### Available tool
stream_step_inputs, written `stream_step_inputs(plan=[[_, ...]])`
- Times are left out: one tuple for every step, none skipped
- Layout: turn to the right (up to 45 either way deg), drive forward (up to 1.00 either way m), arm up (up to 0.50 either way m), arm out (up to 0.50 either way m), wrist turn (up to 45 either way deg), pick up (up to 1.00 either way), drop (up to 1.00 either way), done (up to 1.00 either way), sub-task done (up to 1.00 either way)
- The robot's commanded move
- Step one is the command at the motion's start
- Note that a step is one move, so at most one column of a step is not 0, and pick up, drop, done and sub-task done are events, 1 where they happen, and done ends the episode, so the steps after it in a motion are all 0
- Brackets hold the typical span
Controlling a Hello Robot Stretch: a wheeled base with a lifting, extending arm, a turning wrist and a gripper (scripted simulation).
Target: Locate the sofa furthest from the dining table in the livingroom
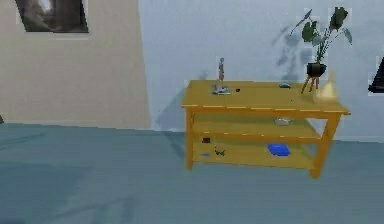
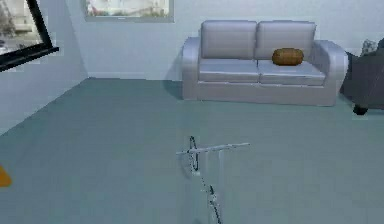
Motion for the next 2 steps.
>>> stream_step_inputs(plan=[[33.0, 0.0, 0.0, 0.0, 0.0, 0.0, 0.0, 0.0, 0.0], [3.0, 0.0, 0.0, 0.0, 0.0, 0.0, 0.0, 0.0, 0.0]])
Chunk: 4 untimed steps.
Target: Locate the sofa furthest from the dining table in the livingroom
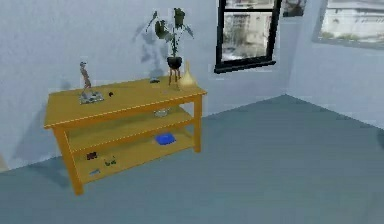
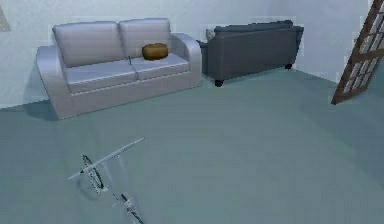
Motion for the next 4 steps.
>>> stream_step_inputs(plan=[[0.0, 1.0, 0.0, 0.0, 0.0, 0.0, 0.0, 0.0, 0.0], [0.0, 0.1, 0.0, 0.0, 0.0, 0.0, 0.0, 0.0, 0.0], [45.0, 0.0, 0.0, 0.0, 0.0, 0.0, 0.0, 0.0, 0.0], [12.0, 0.0, 0.0, 0.0, 0.0, 0.0, 0.0, 0.0, 0.0]])
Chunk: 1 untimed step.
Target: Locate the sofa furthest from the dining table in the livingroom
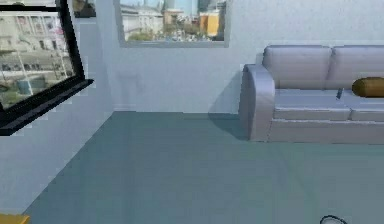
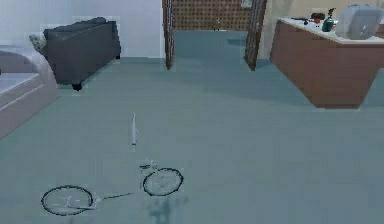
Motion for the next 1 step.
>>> stream_step_inputs(plan=[[0.0, 0.75, 0.0, 0.0, 0.0, 0.0, 0.0, 0.0, 0.0]])
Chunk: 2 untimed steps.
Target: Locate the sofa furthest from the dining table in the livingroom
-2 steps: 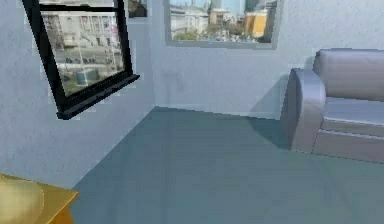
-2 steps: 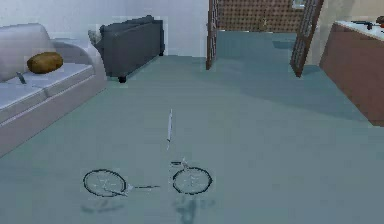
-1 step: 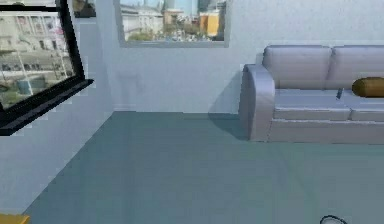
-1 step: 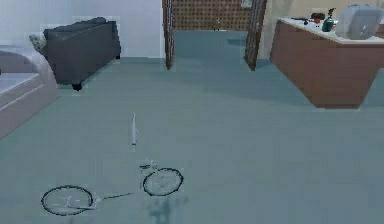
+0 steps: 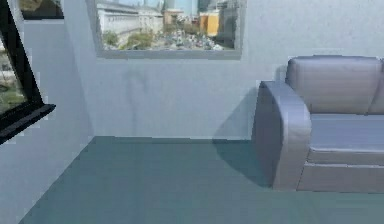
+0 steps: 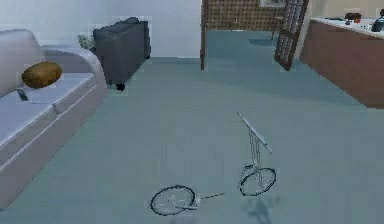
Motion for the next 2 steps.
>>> stream_step_inputs(plan=[[-21.0, 0.0, 0.0, 0.0, 0.0, 0.0, 0.0, 0.0, 0.0], [0.0, 0.6, 0.0, 0.0, 0.0, 0.0, 0.0, 0.0, 0.0]])
